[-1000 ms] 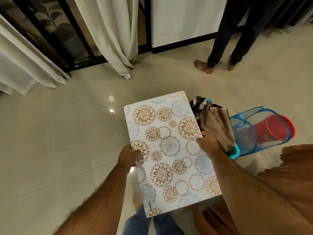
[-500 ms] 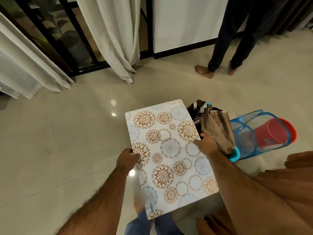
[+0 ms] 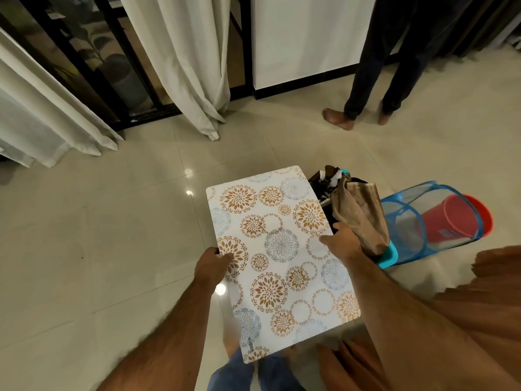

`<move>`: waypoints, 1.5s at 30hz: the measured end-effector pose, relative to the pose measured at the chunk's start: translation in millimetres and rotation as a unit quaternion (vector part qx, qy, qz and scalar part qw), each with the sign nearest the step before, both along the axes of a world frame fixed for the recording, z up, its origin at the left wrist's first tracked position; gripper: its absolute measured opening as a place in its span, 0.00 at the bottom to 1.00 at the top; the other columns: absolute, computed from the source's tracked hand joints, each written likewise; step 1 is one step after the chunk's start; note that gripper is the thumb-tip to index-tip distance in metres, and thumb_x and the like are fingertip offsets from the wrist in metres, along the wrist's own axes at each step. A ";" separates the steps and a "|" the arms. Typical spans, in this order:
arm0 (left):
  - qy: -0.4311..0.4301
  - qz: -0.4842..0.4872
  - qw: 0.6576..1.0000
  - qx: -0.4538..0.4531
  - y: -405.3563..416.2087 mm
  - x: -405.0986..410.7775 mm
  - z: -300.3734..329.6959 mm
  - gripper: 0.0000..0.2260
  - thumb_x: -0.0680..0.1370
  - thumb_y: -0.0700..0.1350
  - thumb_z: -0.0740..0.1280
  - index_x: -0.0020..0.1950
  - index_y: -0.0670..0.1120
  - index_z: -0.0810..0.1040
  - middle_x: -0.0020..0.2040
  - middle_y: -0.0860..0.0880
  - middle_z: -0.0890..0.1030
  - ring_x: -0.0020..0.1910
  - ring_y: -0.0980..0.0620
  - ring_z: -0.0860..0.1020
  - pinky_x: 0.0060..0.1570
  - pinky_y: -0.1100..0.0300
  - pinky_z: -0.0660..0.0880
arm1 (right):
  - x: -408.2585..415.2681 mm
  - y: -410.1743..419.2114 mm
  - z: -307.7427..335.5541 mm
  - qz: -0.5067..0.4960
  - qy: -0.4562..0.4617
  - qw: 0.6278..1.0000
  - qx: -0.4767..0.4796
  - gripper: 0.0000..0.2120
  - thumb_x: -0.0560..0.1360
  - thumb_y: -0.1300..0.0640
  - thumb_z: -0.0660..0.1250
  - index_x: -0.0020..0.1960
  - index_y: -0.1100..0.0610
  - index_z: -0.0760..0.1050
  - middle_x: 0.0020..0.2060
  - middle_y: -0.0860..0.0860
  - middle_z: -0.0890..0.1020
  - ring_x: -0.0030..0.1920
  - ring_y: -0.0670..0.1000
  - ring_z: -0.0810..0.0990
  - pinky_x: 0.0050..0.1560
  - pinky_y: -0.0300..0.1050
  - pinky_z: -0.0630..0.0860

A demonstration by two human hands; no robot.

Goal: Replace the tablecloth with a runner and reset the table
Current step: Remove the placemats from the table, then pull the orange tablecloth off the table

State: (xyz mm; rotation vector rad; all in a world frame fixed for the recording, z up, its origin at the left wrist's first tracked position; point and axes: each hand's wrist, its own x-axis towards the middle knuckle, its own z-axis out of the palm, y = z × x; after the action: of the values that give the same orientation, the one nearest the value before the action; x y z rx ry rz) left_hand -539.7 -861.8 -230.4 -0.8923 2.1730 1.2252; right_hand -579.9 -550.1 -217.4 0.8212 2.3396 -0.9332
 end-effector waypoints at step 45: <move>0.235 -0.602 0.740 0.184 282.0 102.6 219.8 0.04 0.77 0.41 0.70 0.45 0.51 0.79 0.43 0.49 0.82 0.46 0.46 0.82 0.54 0.47 0.79 | 362.6 119.5 229.6 -0.439 0.289 0.847 0.082 0.06 0.74 0.58 0.70 0.51 0.58 0.80 0.41 0.52 0.80 0.41 0.52 0.77 0.38 0.45 0.75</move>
State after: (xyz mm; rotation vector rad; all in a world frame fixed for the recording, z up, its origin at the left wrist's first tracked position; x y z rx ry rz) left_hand -437.1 -579.8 -10.6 1.0171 1.9952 1.0723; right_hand -217.3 -430.5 12.2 2.0222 2.5345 -1.5116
